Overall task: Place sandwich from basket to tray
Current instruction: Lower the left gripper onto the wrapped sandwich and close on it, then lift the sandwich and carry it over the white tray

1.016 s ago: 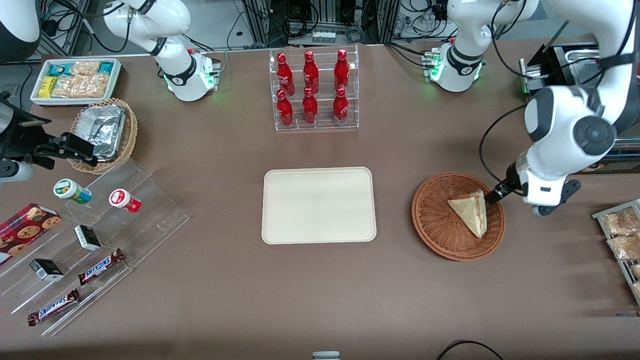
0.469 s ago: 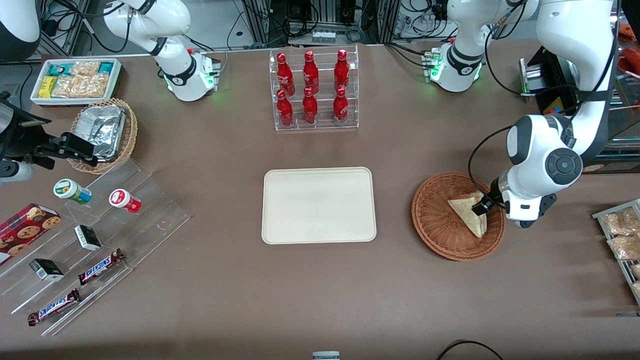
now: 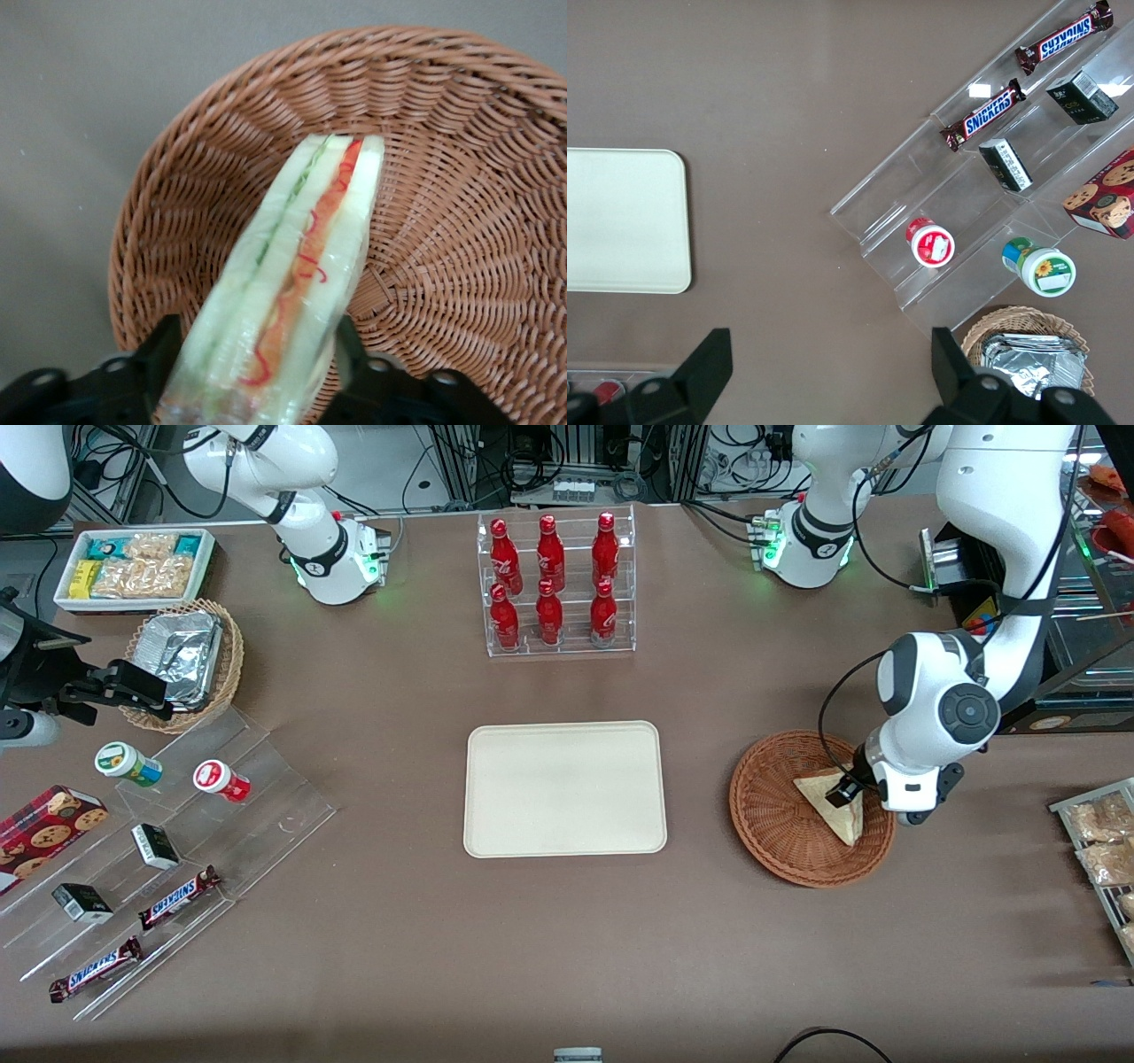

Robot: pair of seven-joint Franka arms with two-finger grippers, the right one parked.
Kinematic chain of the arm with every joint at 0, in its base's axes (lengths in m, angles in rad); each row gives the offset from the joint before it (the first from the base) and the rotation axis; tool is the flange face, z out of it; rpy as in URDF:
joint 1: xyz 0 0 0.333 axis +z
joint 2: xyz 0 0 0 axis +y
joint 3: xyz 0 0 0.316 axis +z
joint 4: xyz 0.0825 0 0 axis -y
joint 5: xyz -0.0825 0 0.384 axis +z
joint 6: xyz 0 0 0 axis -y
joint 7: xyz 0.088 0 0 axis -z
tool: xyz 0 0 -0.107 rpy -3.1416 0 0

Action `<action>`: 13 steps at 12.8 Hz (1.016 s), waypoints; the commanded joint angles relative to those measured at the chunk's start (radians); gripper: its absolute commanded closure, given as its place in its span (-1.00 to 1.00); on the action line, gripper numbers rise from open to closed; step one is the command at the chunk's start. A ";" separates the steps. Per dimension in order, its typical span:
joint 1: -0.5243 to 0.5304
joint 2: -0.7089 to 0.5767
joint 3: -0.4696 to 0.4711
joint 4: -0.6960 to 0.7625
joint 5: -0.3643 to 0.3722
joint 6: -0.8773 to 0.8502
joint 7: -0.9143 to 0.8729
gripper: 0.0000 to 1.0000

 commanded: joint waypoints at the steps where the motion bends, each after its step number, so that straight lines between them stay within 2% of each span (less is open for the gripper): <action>1: -0.008 -0.006 -0.004 -0.008 0.000 0.014 -0.050 0.89; 2: -0.008 -0.009 -0.004 -0.007 0.001 0.009 -0.048 1.00; 5: -0.008 -0.022 -0.019 0.031 0.015 -0.055 -0.033 1.00; 9: -0.007 -0.049 -0.063 0.209 0.049 -0.326 0.076 1.00; 11: -0.005 -0.055 -0.097 0.272 0.049 -0.417 0.174 1.00; 13: -0.005 -0.060 -0.175 0.312 0.047 -0.445 0.209 1.00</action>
